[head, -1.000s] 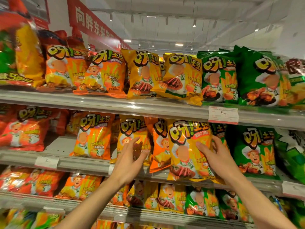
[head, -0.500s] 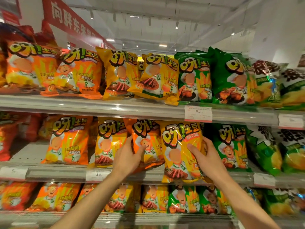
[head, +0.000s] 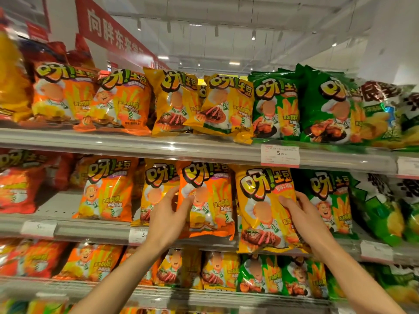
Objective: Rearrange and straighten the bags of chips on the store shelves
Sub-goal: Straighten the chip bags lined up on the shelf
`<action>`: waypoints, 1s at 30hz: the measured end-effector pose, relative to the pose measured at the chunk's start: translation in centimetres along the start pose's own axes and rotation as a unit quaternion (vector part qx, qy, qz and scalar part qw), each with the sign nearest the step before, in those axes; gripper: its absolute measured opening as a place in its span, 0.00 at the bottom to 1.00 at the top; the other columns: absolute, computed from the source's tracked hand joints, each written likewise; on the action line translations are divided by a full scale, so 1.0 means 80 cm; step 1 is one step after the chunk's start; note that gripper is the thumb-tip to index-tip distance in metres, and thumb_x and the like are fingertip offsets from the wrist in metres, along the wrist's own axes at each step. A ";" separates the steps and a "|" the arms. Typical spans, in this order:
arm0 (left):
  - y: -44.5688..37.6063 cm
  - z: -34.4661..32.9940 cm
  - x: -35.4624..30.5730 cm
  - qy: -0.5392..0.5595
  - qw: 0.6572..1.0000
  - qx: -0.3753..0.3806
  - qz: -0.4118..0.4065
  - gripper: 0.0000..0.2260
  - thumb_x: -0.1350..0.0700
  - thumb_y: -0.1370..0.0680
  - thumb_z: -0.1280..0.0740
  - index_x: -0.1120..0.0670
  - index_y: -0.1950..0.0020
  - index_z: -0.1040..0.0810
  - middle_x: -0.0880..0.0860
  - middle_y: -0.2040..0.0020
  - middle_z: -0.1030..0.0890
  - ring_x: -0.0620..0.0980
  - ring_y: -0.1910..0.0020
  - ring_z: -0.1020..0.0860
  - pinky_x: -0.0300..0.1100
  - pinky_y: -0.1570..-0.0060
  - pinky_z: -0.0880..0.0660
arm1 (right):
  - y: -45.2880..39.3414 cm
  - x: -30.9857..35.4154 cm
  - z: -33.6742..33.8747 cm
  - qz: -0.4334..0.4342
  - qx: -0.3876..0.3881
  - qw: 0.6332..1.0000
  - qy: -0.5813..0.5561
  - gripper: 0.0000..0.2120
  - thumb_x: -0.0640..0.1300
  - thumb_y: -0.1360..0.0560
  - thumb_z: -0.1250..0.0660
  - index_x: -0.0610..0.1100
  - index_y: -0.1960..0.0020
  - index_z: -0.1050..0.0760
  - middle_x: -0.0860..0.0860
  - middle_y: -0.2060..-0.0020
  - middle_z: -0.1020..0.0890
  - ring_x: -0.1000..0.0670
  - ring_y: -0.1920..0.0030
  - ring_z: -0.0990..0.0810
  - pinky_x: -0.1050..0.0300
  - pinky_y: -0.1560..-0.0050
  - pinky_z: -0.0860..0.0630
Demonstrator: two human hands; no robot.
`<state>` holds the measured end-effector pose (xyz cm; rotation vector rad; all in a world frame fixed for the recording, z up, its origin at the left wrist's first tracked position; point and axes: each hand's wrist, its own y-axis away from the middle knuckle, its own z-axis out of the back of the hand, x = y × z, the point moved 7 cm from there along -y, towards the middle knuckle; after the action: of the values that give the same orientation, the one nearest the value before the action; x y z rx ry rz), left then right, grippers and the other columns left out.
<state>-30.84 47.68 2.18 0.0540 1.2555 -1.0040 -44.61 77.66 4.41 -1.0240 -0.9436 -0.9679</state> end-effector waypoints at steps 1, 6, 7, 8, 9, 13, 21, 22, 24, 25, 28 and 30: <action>0.001 0.010 0.003 -0.002 1.000 -0.012 -0.003 0.20 0.43 0.20 0.34 0.48 0.31 0.26 0.52 0.60 0.22 0.50 0.62 0.22 0.50 0.55 0.25 | -0.001 -0.003 -0.001 0.003 0.002 1.000 -0.002 0.21 0.54 0.20 0.36 0.50 0.30 0.33 0.51 0.44 0.20 0.54 0.50 0.19 0.56 0.54 0.24; 0.003 0.059 0.037 0.017 0.999 -0.030 -0.011 0.29 0.31 0.26 0.39 0.46 0.30 0.26 0.53 0.53 0.15 0.50 0.56 0.17 0.54 0.53 0.21 | -0.002 -0.009 -0.029 0.011 0.019 1.000 -0.002 0.18 0.53 0.20 0.36 0.52 0.32 0.32 0.51 0.43 0.20 0.51 0.46 0.19 0.52 0.48 0.22; 0.004 0.070 0.041 0.013 0.999 -0.037 -0.015 0.28 0.31 0.26 0.39 0.45 0.31 0.26 0.50 0.53 0.15 0.48 0.56 0.17 0.54 0.54 0.21 | -0.003 -0.010 -0.038 0.016 0.023 1.000 0.005 0.16 0.53 0.21 0.36 0.53 0.34 0.31 0.51 0.42 0.20 0.50 0.44 0.19 0.49 0.44 0.22; 0.006 0.080 0.045 0.010 0.999 -0.045 -0.019 0.26 0.31 0.26 0.40 0.43 0.33 0.25 0.47 0.52 0.15 0.47 0.56 0.18 0.54 0.54 0.21 | -0.003 -0.007 -0.048 0.024 0.024 0.999 0.010 0.15 0.53 0.21 0.36 0.54 0.35 0.31 0.51 0.42 0.20 0.49 0.43 0.20 0.47 0.41 0.23; 0.007 0.090 0.048 0.009 0.998 -0.053 -0.020 0.25 0.32 0.26 0.39 0.42 0.35 0.25 0.46 0.53 0.15 0.46 0.57 0.18 0.54 0.54 0.21 | -0.005 -0.007 -0.058 0.031 0.022 0.999 0.018 0.15 0.52 0.21 0.35 0.53 0.35 0.31 0.52 0.42 0.21 0.49 0.42 0.20 0.46 0.40 0.23; 0.008 0.128 0.067 0.005 0.995 -0.094 -0.016 0.28 0.30 0.28 0.41 0.45 0.34 0.25 0.51 0.59 0.17 0.45 0.67 0.25 0.49 0.62 0.27 | -0.009 0.007 -0.099 0.049 0.012 0.996 0.072 0.25 0.58 0.20 0.39 0.52 0.26 0.38 0.55 0.35 0.25 0.51 0.36 0.27 0.49 0.35 0.31; 0.002 0.153 0.095 0.007 0.997 -0.081 -0.004 0.33 0.27 0.29 0.42 0.46 0.31 0.28 0.52 0.49 0.17 0.55 0.55 0.19 0.56 0.50 0.23 | -0.029 0.004 -0.168 0.041 -0.001 0.993 0.112 0.34 0.62 0.18 0.48 0.43 0.21 0.50 0.43 0.24 0.35 0.40 0.26 0.36 0.46 0.29 0.38; 0.002 0.153 0.095 0.007 0.997 -0.077 -0.007 0.34 0.28 0.28 0.42 0.47 0.29 0.29 0.52 0.43 0.17 0.56 0.49 0.19 0.57 0.46 0.23 | -0.030 0.003 -0.170 0.050 -0.008 0.990 0.133 0.34 0.62 0.19 0.50 0.42 0.21 0.50 0.41 0.25 0.35 0.39 0.26 0.35 0.45 0.30 0.37; 0.001 0.153 0.095 0.009 0.997 -0.072 -0.012 0.36 0.28 0.28 0.43 0.49 0.28 0.29 0.52 0.38 0.19 0.57 0.43 0.21 0.57 0.42 0.24 | -0.031 0.006 -0.170 0.075 -0.037 0.982 0.169 0.34 0.62 0.19 0.50 0.39 0.23 0.46 0.39 0.28 0.32 0.38 0.28 0.33 0.45 0.33 0.34; 0.001 0.153 0.093 0.008 0.997 -0.071 -0.016 0.36 0.28 0.29 0.43 0.49 0.28 0.28 0.51 0.38 0.20 0.57 0.43 0.21 0.56 0.43 0.25 | -0.031 0.009 -0.169 0.090 -0.054 0.978 0.182 0.32 0.60 0.18 0.49 0.38 0.24 0.44 0.39 0.29 0.32 0.38 0.29 0.33 0.45 0.33 0.34; 0.001 0.153 0.088 0.016 0.998 -0.062 -0.020 0.37 0.28 0.29 0.43 0.49 0.28 0.28 0.47 0.39 0.22 0.54 0.44 0.22 0.53 0.44 0.25 | -0.033 0.019 -0.169 0.127 -0.103 0.961 0.221 0.26 0.53 0.17 0.46 0.38 0.26 0.41 0.39 0.32 0.31 0.37 0.33 0.30 0.45 0.37 0.31; -0.001 0.152 0.092 0.023 0.998 -0.057 -0.013 0.36 0.28 0.29 0.43 0.48 0.28 0.29 0.49 0.39 0.21 0.55 0.45 0.21 0.56 0.43 0.25 | -0.035 0.021 -0.172 0.131 -0.124 0.954 0.241 0.23 0.52 0.16 0.46 0.39 0.27 0.39 0.39 0.34 0.30 0.37 0.37 0.28 0.45 0.41 0.29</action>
<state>-21.96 36.69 0.81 -0.0282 1.3572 -0.9567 -44.48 63.56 3.36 -1.0249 -0.2777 -1.0625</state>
